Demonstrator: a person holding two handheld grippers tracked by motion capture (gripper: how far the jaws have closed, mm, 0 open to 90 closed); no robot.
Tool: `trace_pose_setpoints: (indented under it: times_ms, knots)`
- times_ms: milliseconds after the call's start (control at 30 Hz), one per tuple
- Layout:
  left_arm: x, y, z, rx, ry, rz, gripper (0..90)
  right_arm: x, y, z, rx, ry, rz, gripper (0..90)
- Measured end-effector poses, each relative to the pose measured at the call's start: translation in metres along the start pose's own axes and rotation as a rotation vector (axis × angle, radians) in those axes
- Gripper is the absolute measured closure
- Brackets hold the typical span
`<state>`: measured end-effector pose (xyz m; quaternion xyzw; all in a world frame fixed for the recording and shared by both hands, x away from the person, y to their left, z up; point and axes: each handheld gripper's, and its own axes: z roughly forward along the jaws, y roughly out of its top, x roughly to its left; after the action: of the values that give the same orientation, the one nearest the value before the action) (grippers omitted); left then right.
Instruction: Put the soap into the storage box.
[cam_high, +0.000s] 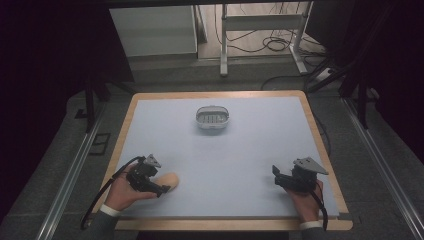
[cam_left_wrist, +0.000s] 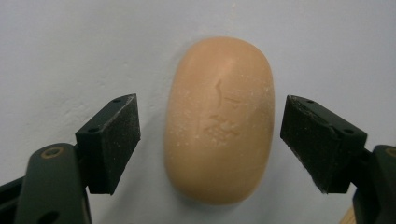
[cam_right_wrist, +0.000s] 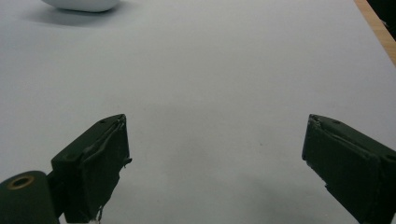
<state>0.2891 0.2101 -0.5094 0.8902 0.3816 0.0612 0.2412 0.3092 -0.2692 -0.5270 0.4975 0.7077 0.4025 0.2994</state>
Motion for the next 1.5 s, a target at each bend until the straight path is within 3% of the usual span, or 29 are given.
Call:
trace_pose_setpoints:
  times_ms: [167,400,600,1100,1500]
  knots:
    - [-0.004,0.0,0.011,0.04,0.002,0.011,21.3,0.0,0.0,0.0,0.001,-0.002,-0.001,7.5]
    - [-0.004,-0.001,0.013,0.041,0.011,0.006,30.7,0.0,0.0,0.0,0.002,-0.004,-0.004,7.5]
    - [-0.004,-0.001,0.012,0.041,0.021,0.01,31.8,0.001,0.0,0.0,0.003,-0.005,-0.006,7.5]
    - [0.007,0.005,-0.001,-0.016,0.005,-0.008,32.0,0.001,0.0,0.0,0.003,-0.009,-0.007,7.5]
    - [0.007,0.027,-0.011,-0.046,0.009,0.012,32.1,0.001,0.0,0.0,0.004,-0.015,-0.011,7.5]
